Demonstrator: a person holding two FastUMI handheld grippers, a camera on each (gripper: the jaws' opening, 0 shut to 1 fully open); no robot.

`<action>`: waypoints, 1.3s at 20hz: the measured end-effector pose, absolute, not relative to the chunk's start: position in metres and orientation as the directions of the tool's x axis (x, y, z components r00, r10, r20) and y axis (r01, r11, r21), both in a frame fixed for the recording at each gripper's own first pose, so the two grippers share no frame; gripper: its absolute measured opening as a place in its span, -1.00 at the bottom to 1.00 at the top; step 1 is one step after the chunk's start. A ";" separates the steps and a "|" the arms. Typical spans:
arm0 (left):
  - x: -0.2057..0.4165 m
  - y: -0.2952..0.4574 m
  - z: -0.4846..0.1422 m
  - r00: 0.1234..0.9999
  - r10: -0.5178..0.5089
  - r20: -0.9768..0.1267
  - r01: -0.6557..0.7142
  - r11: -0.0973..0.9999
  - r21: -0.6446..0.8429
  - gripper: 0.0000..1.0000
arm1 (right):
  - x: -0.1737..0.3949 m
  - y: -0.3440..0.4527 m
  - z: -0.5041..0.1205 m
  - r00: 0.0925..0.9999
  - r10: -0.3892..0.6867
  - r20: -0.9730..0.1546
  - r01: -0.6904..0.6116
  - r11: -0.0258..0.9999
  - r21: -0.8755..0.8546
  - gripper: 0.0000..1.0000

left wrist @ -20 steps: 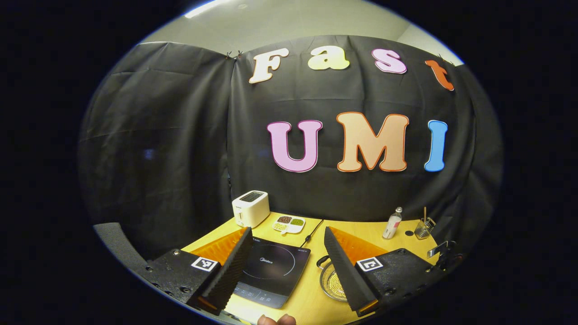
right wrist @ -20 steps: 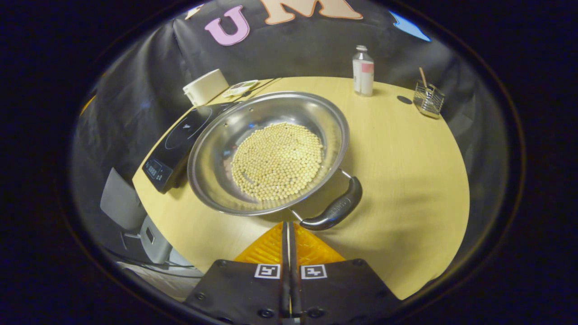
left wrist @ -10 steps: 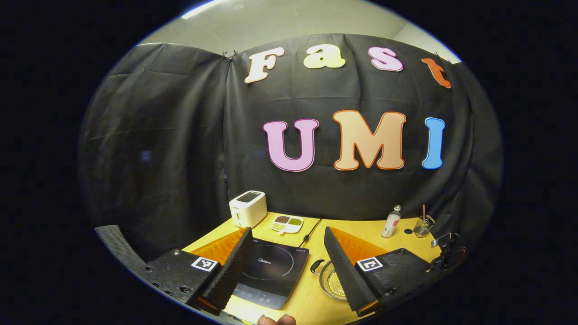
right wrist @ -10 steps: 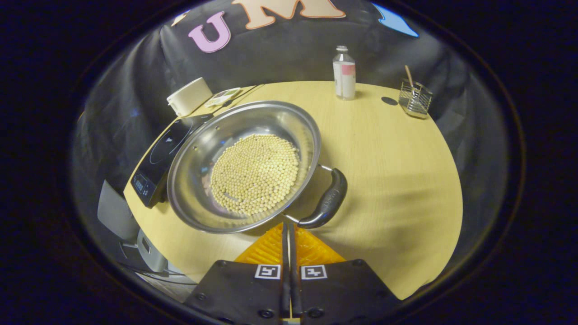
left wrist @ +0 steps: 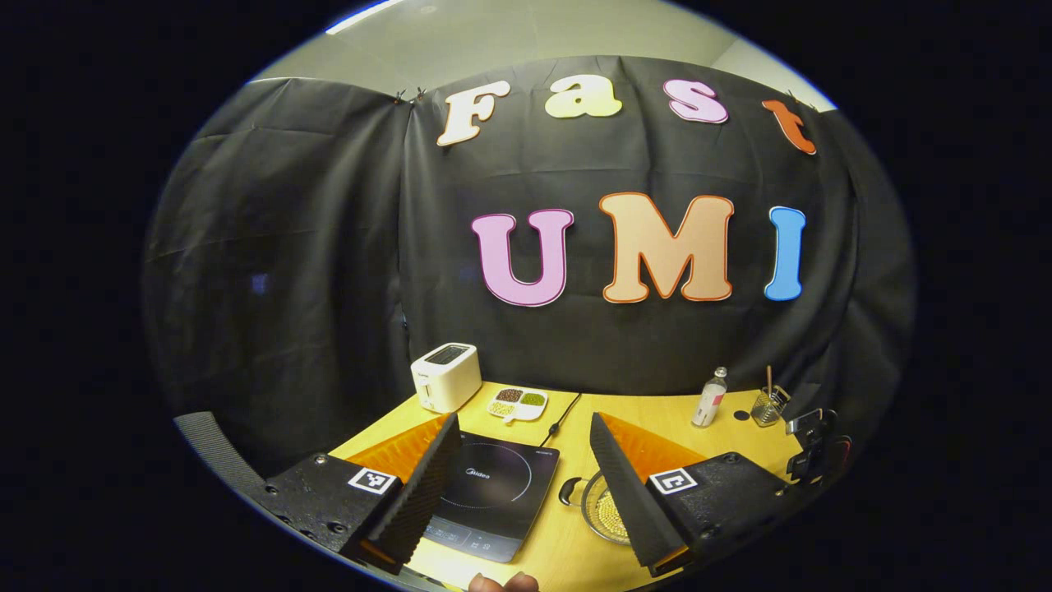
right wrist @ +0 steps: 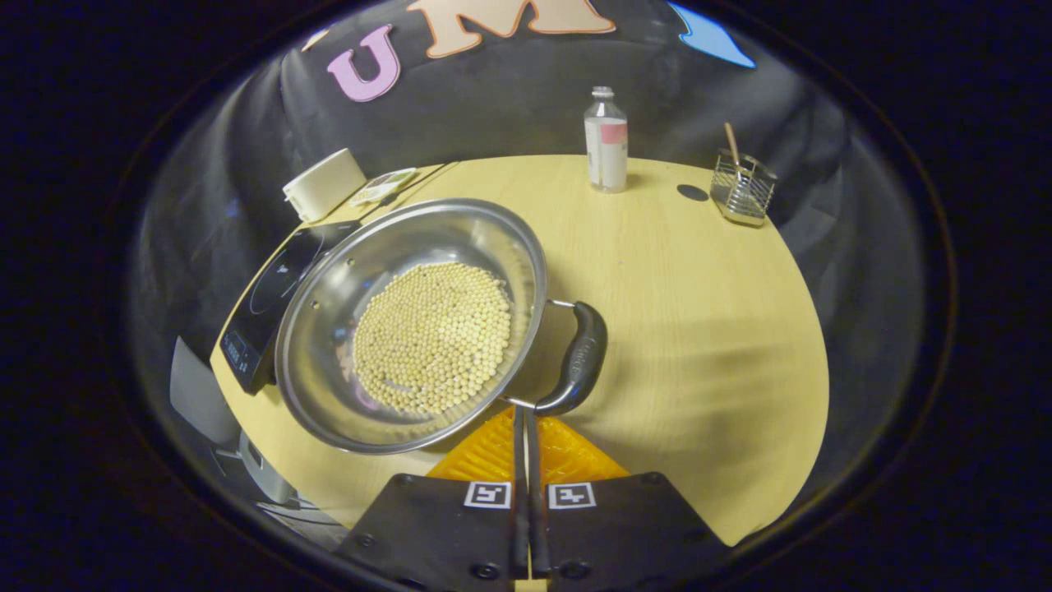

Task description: First push the handle of the pot to place it horizontally, then grasp the pot with both hands and set it on the induction cooktop.

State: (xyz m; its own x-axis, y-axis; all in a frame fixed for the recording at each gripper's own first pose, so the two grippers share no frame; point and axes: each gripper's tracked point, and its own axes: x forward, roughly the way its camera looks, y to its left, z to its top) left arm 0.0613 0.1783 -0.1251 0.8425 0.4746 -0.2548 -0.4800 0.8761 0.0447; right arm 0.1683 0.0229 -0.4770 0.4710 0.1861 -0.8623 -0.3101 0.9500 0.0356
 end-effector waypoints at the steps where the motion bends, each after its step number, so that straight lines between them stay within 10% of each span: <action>1: 0.063 0.177 -0.128 0.845 0.468 -0.258 -0.473 0.880 0.047 0.86 | 0.170 0.023 -0.478 0.474 0.183 -0.861 -0.303 0.952 0.035 -1.00; 18: 0.134 0.160 -0.284 0.821 0.103 -0.562 -0.202 0.972 -0.116 0.94 | 0.200 0.016 -0.426 0.613 -0.014 -0.790 -0.054 0.997 -0.059 -0.94; 20: 0.137 0.160 -0.301 0.801 0.074 -0.594 -0.189 0.973 -0.134 0.94 | 0.202 0.023 -0.428 0.604 -0.016 -0.797 -0.046 0.997 -0.055 -0.62; 23: 0.140 0.158 -0.325 0.770 0.035 -0.637 -0.181 0.969 -0.166 0.94 | 0.207 0.024 -0.435 0.588 -0.043 -0.808 -0.041 0.996 -0.082 0.38; 26: 0.143 0.160 -0.346 0.737 0.022 -0.676 -0.180 0.970 -0.164 0.94 | 0.211 0.020 -0.444 0.566 -0.074 -0.821 -0.024 0.994 -0.106 0.41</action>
State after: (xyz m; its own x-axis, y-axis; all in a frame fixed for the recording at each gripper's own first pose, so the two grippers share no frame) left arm 0.1435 0.1602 -0.3465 0.7366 0.0224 -0.6760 -0.1799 0.9700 -0.1638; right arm 0.2110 0.0199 -0.4442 0.5656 -0.0737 -0.8213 -0.0245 0.9941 -0.1061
